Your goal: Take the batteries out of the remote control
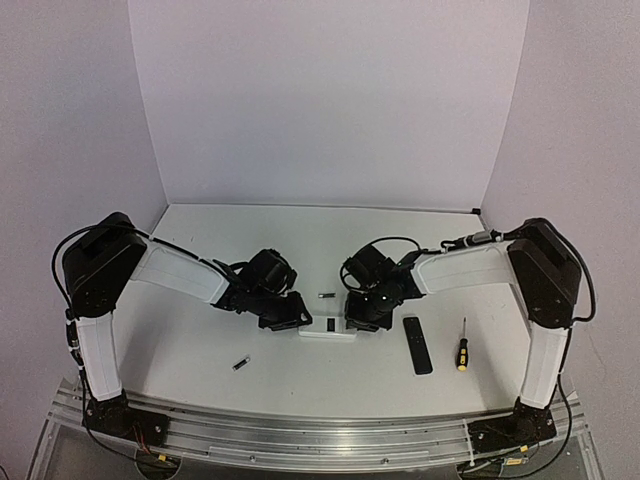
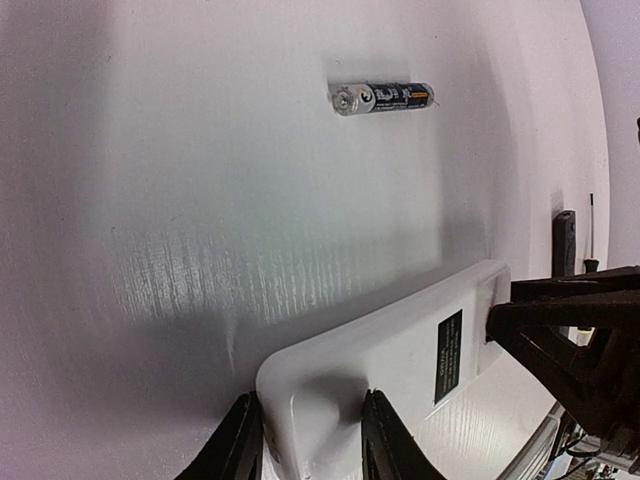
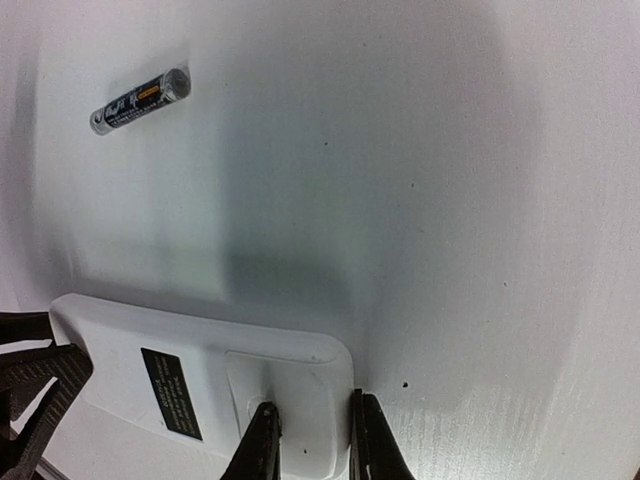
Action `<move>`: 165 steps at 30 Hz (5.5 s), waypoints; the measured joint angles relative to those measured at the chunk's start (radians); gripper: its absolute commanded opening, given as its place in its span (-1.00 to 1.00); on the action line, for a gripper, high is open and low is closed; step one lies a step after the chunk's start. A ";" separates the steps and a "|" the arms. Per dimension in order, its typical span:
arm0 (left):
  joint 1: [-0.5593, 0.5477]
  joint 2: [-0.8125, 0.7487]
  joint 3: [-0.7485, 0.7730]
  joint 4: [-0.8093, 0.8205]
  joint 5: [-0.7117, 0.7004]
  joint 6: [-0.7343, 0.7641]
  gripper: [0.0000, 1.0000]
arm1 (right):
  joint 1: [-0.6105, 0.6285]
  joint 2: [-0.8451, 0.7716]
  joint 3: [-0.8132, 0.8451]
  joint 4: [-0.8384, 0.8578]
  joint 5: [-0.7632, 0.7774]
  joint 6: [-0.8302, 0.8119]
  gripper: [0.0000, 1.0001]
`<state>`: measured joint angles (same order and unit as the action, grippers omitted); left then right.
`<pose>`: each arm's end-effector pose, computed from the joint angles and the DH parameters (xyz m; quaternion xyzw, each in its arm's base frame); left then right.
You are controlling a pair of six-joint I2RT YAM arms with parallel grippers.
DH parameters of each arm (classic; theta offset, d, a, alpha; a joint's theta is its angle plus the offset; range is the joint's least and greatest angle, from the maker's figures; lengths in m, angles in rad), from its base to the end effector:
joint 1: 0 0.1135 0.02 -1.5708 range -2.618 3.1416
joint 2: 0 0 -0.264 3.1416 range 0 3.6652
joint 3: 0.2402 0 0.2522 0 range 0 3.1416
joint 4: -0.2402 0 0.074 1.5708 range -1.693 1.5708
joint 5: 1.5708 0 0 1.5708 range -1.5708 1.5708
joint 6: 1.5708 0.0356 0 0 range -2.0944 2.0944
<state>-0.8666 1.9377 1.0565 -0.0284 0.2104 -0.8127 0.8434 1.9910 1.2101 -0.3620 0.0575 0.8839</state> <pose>0.2427 -0.2972 0.1232 0.0594 0.9394 -0.3066 0.1416 0.2604 0.2895 0.1251 0.0259 0.9765 0.1431 0.1592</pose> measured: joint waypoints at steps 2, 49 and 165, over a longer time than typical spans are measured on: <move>0.000 0.000 0.000 0.000 0.000 0.000 -0.35 | 0.001 0.002 0.006 -0.009 0.000 -0.001 -0.78; -0.061 0.011 0.181 -0.387 -0.329 0.042 0.99 | -0.034 -0.389 -0.255 -0.019 0.064 -0.488 0.56; 0.261 -0.547 -0.131 -0.583 -0.373 -0.018 -0.73 | -0.014 -0.832 -0.363 -0.177 0.208 -0.329 0.70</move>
<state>-0.6059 1.3904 0.9254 -0.6117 -0.1629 -0.8312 0.8295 1.1595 0.8472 -0.5391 0.2651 0.5546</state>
